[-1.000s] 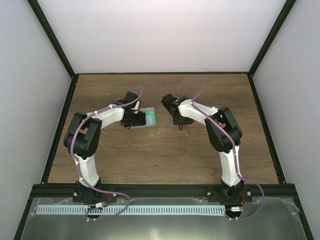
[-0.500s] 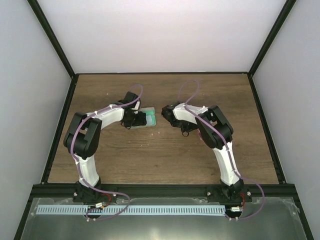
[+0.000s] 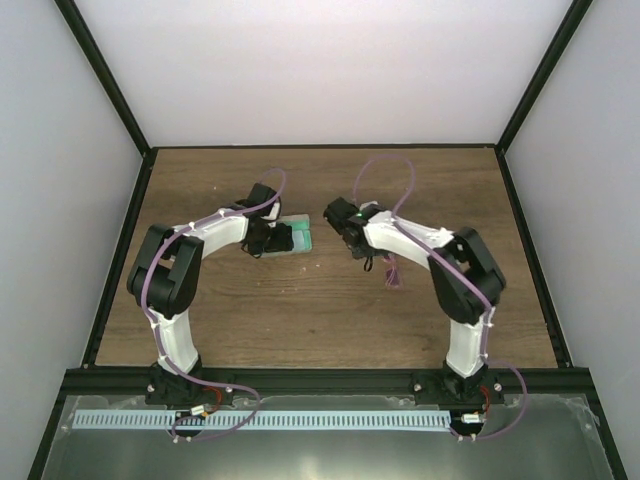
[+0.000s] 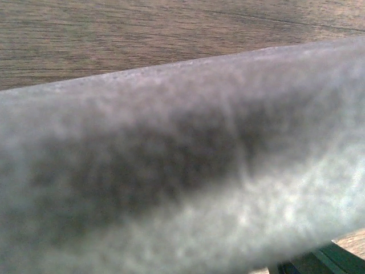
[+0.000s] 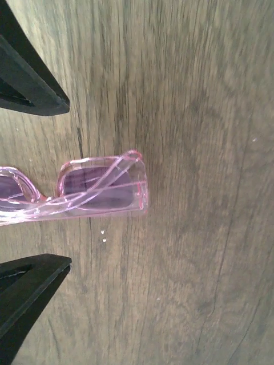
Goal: Organize the sunglasses
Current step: Adjust the sunglasses case at the center of the board.
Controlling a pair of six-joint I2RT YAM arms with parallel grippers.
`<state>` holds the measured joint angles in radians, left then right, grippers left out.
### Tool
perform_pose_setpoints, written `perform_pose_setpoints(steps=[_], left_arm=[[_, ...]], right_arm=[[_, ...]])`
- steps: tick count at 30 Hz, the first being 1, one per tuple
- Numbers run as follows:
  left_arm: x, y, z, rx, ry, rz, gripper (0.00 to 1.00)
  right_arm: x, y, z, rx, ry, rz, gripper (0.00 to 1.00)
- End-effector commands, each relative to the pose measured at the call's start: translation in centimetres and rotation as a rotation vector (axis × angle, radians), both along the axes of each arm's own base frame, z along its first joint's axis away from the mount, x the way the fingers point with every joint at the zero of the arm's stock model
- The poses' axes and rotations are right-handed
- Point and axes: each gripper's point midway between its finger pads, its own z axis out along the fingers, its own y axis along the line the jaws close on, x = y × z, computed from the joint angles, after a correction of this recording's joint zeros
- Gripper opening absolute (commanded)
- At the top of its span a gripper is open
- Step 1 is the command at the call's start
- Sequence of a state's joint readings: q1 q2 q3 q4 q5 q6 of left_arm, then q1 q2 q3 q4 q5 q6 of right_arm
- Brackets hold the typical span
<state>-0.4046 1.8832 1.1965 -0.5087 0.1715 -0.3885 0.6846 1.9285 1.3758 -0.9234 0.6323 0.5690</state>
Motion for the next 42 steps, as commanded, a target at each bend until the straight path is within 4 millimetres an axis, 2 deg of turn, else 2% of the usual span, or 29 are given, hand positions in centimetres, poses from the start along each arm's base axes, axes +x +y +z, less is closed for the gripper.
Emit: perform_pose_setpoints(steps=[1,5,9,13,16,26,31,36,42], left_arm=[[-0.2,-0.4,0.0,-0.019,0.007,-0.019,0.73],[-0.4,-0.4,0.1,-0.018,0.007,-0.02,0.73],[-0.3,-0.5,0.1,-0.026,0.005,-0.02,0.73],[-0.1,-0.6,0.2,-0.025,0.002,-0.018,0.73],[0.0,-0.5,0.4,-0.023,-0.002,-0.021,0.73],[0.0,-0.6,0.8,-0.029,-0.009,-0.021,0.73],[0.1,-0.8,1.1,-0.042,-0.012,-0.023,0.73],[0.2,-1.1,1.5,-0.056,-0.015,-0.023,0.73],[0.2,-1.2,1.7,-0.065,-0.015,-0.025,0.73]], right_arm=[[1.6,1.8,1.5,0.259,-0.095,0.083,0.68],[1.4,0.5,1.5,0.437,-0.087,0.087,0.64],[1.2,-1.2,1.3,0.496,-0.08,0.04,0.61],[1.2,-1.0,0.7,0.526,-0.06,0.023,0.51],[1.1,-0.6,0.4,0.567,-0.043,0.015,0.49],[-1.3,-2.2,-2.3,0.526,0.032,-0.08,0.51],[-2.0,-2.7,-3.0,0.518,0.05,-0.118,0.49],[-2.9,-3.1,-3.8,0.502,0.075,-0.131,0.42],[-3.5,-3.3,-4.5,0.502,0.093,-0.147,0.41]])
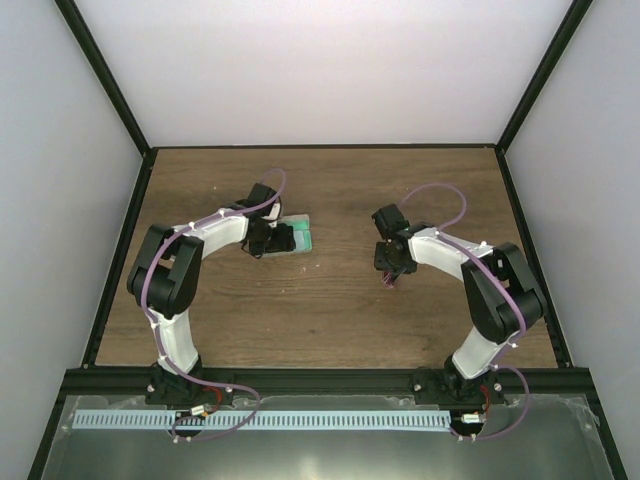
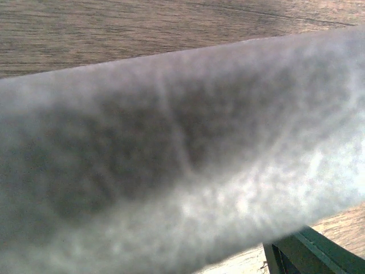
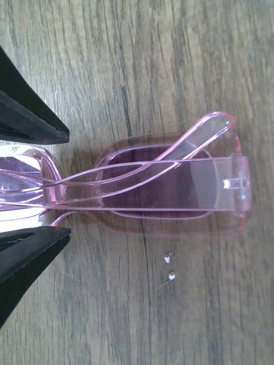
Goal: Organize the sunglasses
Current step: Adjust the sunglasses case at the center of the board.
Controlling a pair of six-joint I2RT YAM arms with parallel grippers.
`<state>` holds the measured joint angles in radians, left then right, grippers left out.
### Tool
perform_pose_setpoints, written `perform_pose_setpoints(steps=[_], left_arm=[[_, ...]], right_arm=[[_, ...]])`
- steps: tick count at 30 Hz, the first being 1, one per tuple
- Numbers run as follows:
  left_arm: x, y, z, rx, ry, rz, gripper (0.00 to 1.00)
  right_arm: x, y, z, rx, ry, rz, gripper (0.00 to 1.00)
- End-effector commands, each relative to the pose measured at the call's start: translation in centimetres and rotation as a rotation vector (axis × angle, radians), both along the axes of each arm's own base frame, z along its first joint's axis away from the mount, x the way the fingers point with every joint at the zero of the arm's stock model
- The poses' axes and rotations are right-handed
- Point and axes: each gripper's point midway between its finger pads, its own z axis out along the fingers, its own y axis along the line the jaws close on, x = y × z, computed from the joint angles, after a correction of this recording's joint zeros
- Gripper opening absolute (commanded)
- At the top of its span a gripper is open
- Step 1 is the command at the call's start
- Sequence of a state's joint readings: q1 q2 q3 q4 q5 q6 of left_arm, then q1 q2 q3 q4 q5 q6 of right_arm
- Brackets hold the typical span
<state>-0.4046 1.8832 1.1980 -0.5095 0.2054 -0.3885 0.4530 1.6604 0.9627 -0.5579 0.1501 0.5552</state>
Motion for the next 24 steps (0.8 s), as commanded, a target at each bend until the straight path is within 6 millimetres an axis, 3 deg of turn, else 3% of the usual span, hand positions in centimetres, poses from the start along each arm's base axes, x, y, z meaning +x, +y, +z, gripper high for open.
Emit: perform_pose_setpoints(steps=[1,14,24], left_arm=[[0.3,-0.7,1.4,-0.035,-0.024,-0.012,0.73],[0.3,-0.9,1.7,-0.046,-0.024,-0.015,0.73],[0.3,-1.1,3.7,-0.02,-0.072,-0.061,0.74]], right_arm=[[-0.5,-0.4,-0.7,-0.008,0.026,-0.026,0.4],[-0.7,-1.0,-1.1,-0.035,0.038,-0.052,0.21],[0.2,-0.9,0.6,-0.038,0.004,-0.055,0.11]])
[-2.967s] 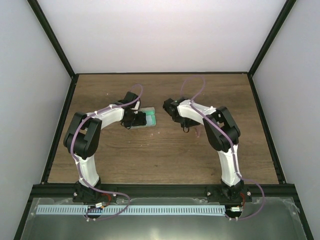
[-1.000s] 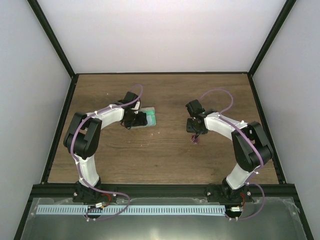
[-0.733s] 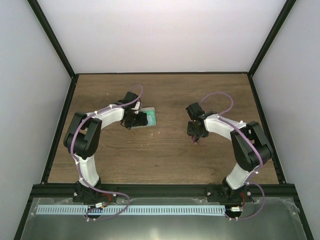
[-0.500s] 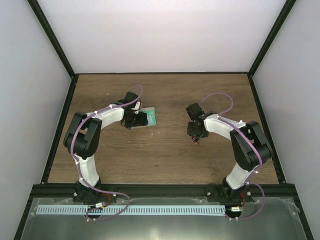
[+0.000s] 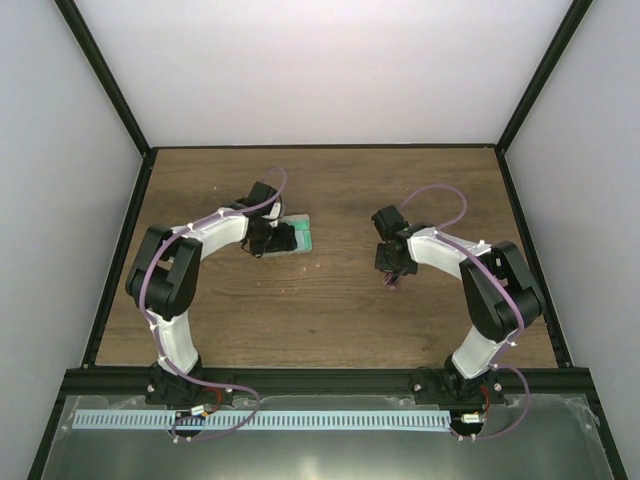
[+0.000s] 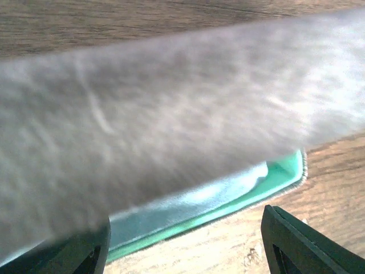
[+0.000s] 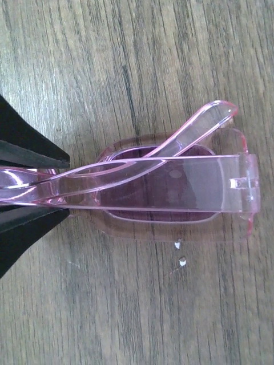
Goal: Organize the sunglasses
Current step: Adjust the sunglasses case at the center of the board.
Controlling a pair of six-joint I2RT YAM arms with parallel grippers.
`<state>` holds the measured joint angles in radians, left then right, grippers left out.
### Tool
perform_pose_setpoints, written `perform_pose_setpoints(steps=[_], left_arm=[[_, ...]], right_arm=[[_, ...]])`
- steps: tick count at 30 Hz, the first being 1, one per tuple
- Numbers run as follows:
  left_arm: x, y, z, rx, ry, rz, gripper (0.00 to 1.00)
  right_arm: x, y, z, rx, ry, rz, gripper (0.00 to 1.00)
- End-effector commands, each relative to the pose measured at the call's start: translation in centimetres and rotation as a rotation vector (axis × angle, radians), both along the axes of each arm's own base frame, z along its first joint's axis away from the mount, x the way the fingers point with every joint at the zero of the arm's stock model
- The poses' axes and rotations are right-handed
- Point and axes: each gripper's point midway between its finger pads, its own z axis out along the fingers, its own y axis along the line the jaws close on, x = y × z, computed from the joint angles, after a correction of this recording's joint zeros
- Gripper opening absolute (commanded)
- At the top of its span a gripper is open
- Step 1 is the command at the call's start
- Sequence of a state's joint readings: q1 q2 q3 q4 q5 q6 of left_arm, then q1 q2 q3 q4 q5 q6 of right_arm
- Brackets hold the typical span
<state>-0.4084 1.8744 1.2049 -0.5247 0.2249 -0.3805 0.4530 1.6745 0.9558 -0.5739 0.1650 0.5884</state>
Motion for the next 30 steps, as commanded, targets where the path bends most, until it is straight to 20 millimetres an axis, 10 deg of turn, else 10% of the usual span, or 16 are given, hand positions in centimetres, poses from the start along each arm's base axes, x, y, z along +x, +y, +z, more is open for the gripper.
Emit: perform_pose_setpoints(steps=[1,11,22,30], left_arm=[[0.5,-0.7,3.6,-0.007,-0.082,-0.045,0.74],[-0.4,-1.6,6.7,-0.052,-0.119,-0.075,0.78],[2.2,-2.0,16.4,-0.073,-0.377,-0.146,0.83],[6.4,5.1,12.9,0.021,-0.329,0.122,0.84]], right_arm=[[0.8,-0.3,1.5,-0.02,-0.025,-0.019,0.11],[1.0,0.0,1.8,-0.001,-0.029,-0.015,0.11],[1.2,0.4,2.1,0.019,-0.035,-0.015,0.11],[1.1,0.4,2.1,0.014,-0.033,0.0,0.11]])
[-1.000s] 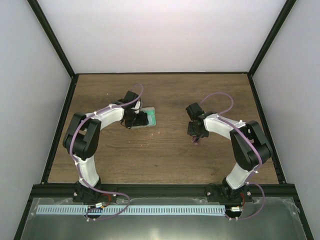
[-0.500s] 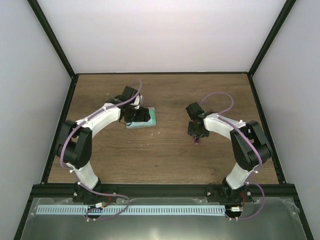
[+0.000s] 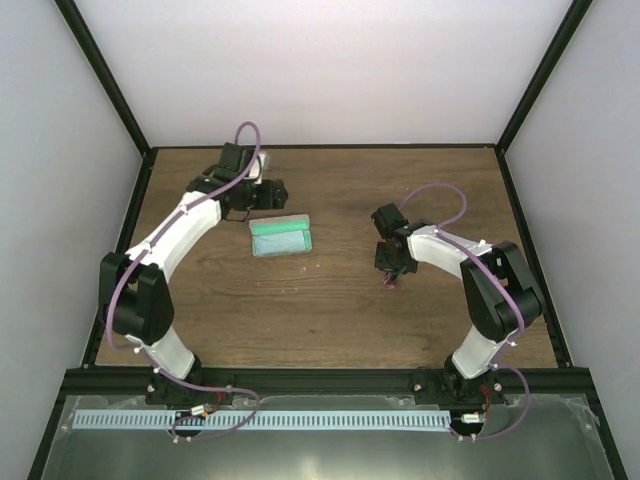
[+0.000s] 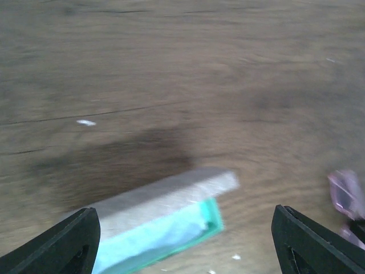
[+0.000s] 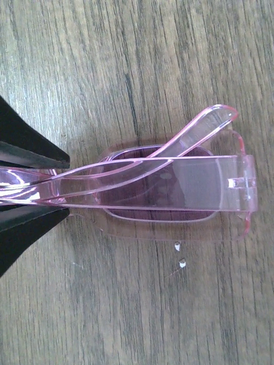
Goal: Organize the sunglasses
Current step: Adjust the sunglasses case at the center of the board, then pick up the sunglasses from the center of the board.
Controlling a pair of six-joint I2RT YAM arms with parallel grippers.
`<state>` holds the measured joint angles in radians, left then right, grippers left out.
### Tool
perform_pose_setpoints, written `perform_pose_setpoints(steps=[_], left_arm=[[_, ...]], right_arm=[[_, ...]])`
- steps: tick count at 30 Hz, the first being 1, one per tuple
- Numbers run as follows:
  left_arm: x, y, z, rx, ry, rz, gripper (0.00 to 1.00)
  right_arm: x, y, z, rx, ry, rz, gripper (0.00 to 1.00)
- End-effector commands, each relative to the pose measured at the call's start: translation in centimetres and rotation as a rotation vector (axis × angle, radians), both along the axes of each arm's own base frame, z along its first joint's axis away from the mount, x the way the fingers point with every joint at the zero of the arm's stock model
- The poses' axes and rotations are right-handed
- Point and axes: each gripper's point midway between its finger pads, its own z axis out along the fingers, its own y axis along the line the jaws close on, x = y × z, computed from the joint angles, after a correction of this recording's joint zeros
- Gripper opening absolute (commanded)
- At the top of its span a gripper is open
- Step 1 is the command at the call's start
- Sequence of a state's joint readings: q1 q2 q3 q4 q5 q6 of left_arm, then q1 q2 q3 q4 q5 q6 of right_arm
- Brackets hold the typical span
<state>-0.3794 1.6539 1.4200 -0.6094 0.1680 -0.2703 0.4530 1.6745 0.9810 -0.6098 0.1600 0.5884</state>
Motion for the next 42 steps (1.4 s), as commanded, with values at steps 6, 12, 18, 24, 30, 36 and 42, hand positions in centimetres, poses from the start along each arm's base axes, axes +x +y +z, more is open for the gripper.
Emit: perform_pose_setpoints(steps=[6,12,18,24,30,36,42], left_arm=[[3.5,9.2,-7.3,0.035,0.164,0.282,0.84],[4.0,8.5,-12.2,-0.02,0.272,0.275,0.84],[3.3,7.3,-14.5,-0.02,0.333,0.239,0.83],[0.9,6.3,-14.8,-0.001,0.364,0.205,0.83],[-2.3,4.7,-14.9,0.014,0.378,0.156,0.82],[-4.4,3.3,-15.2,0.027,0.389,0.118,0.82],[-4.0,3.4,-15.8,0.046,0.397,0.12,0.83]], right_arm=[[1.0,0.3,1.4,0.012,-0.043,0.015,0.11],[0.6,0.5,0.8,0.031,-0.033,0.013,0.11],[0.3,0.3,0.8,0.028,-0.032,0.012,0.11],[0.3,0.7,1.2,0.061,-0.041,0.002,0.1],[0.4,1.2,1.2,0.082,-0.036,0.006,0.11],[1.2,2.8,2.0,0.076,-0.044,0.038,0.11],[3.0,7.1,3.9,0.105,-0.067,0.1,0.11]])
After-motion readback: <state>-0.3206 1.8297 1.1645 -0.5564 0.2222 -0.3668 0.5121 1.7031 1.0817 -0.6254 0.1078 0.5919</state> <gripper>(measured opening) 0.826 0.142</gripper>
